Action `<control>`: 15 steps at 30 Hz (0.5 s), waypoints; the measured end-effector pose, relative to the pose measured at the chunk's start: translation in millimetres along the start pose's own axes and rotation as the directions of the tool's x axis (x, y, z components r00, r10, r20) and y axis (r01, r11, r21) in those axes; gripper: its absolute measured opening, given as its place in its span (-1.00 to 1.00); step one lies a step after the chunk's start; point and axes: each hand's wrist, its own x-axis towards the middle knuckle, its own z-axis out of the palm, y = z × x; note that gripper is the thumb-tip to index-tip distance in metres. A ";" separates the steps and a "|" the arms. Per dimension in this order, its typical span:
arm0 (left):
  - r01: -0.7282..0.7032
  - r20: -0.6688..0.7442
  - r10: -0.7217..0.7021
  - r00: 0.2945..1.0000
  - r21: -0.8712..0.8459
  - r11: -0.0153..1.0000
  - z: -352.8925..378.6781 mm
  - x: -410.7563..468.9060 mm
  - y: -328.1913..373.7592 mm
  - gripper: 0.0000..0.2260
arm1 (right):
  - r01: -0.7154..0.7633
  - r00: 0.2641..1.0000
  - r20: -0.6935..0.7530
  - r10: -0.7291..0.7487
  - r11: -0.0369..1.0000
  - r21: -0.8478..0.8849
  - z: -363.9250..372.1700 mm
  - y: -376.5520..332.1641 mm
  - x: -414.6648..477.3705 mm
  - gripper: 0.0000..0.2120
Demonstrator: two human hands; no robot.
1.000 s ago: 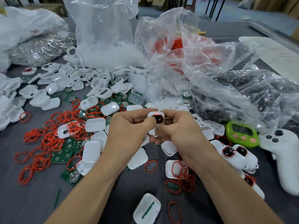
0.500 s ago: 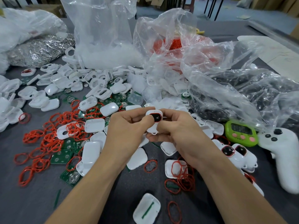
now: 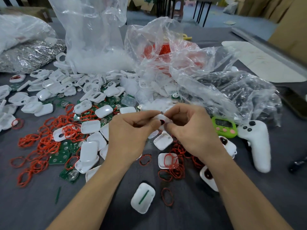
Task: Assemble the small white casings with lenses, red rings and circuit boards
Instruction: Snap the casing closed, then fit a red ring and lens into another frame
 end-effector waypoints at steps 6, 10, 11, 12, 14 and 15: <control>-0.086 0.169 0.082 0.982 0.020 0.996 8.0 -16.4 8.0 -0.63 | 0.017 0.990 -0.137 -0.019 1.000 -0.018 -4.6 0.8 -30.5 -0.84; -0.117 0.203 0.099 0.974 0.075 0.990 9.9 -21.4 10.7 -0.76 | 0.027 0.983 -0.180 -0.032 0.999 -0.034 -6.5 -3.6 -42.9 -0.86; -0.111 0.200 0.090 0.976 0.096 0.989 11.6 -22.0 10.7 -0.78 | 0.006 0.984 -0.176 -0.013 0.999 -0.040 -10.1 -4.6 -45.8 -0.87; -0.094 0.196 0.069 0.978 0.124 0.988 13.5 -22.6 10.6 -0.81 | -0.033 0.983 -0.183 0.024 0.998 -0.046 -16.6 -4.6 -49.5 -0.87; -0.034 0.155 0.005 0.988 0.187 0.982 15.6 -23.1 9.7 -0.85 | -0.125 0.964 -0.244 0.102 0.989 -0.079 -36.6 -1.1 -59.5 -0.86; -0.008 0.124 -0.020 0.992 0.214 0.977 15.1 -23.0 8.5 -0.83 | -0.168 0.956 -0.262 0.134 0.979 -0.113 -47.5 1.6 -65.2 -0.85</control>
